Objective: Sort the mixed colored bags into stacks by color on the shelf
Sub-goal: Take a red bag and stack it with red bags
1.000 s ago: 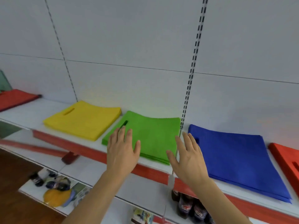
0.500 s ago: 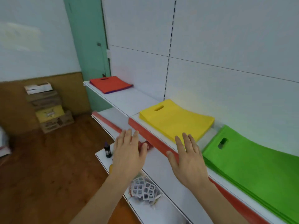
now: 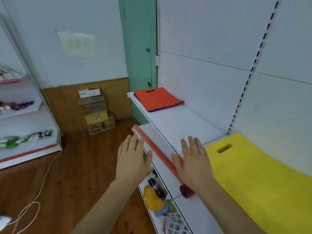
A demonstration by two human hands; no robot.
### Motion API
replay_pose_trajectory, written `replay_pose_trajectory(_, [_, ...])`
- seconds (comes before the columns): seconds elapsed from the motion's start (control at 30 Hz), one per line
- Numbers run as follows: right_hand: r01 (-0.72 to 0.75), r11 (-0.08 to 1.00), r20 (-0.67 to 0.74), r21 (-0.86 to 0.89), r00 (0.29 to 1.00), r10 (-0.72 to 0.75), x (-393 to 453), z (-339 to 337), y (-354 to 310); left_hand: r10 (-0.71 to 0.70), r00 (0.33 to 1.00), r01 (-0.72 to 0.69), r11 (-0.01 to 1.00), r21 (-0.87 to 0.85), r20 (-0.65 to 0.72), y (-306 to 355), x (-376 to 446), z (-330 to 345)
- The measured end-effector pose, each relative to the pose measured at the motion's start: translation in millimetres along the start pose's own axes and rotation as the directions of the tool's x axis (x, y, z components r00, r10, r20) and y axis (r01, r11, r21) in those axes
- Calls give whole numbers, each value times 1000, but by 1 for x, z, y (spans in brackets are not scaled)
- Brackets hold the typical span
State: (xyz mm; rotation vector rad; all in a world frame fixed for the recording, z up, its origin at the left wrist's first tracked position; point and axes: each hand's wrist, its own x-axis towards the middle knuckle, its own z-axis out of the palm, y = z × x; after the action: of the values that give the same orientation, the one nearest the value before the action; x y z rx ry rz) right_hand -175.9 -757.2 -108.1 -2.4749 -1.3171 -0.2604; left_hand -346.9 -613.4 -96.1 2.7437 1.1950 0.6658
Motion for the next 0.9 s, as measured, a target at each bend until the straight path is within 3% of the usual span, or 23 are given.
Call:
replay_pose_trajectory(0.37, [-30,998,42,-54,999,32,165,71,-74,-12,1000,13,1000,27,-9,-115,157,51])
replay_pose_trajectory(0.9, [-269,954,-10,-130,963,271,378,153,-92,202,975,-201,979,-21,95,-190,410,138])
